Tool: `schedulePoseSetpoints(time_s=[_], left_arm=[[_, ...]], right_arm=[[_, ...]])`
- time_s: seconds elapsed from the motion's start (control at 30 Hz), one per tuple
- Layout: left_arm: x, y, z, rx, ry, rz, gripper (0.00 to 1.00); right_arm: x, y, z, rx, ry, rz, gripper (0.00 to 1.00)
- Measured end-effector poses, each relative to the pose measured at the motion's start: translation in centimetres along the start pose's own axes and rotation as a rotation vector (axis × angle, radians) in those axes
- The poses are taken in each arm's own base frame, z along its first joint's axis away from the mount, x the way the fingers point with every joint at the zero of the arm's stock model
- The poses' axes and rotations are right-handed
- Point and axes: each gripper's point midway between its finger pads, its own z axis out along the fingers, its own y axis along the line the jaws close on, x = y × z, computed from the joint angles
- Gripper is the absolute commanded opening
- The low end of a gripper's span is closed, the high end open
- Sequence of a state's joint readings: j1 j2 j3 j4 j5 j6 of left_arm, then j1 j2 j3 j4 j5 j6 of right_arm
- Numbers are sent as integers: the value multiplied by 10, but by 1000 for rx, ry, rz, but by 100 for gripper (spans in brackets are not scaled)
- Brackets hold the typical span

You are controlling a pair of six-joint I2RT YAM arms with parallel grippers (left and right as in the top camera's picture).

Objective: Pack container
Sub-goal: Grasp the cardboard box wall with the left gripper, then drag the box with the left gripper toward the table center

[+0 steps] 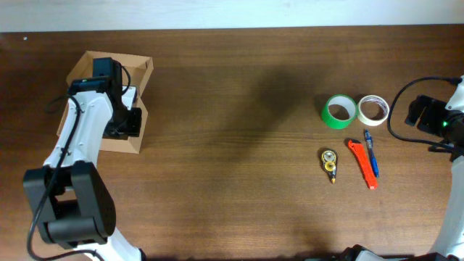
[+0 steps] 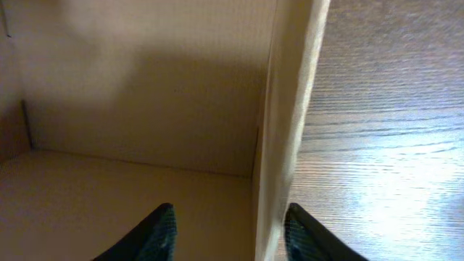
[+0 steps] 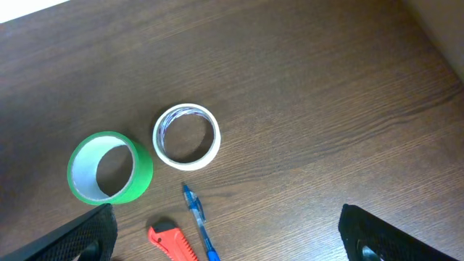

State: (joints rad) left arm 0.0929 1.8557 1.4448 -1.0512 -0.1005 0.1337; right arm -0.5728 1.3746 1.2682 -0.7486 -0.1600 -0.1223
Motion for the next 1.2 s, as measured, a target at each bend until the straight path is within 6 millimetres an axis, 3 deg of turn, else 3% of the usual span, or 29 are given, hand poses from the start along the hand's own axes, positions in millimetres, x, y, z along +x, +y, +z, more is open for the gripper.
schedulePoseSetpoints(time_s=[0.1,0.2,0.7,0.83,1.03,1.2], left_arm=[[1,-1,4,5,13,2,14],[2,-3,5,12,17,11,2],[-4,-18,-2,67,11,-100,2],[-27,-33,-30,76,-47,-128,2],[-78,-67,-107,119,-243,-145,2],[-95,-97,-163,183,-354,-144,1]], right_arm=[[0,0,0,0,0,0,99],[0,0,0,0,0,0,99],[0,0,0,0,0,7,99],[0,0,0,0,0,6,99],[0,0,0,0,0,7,99],[0,0,0,0,0,8,99]])
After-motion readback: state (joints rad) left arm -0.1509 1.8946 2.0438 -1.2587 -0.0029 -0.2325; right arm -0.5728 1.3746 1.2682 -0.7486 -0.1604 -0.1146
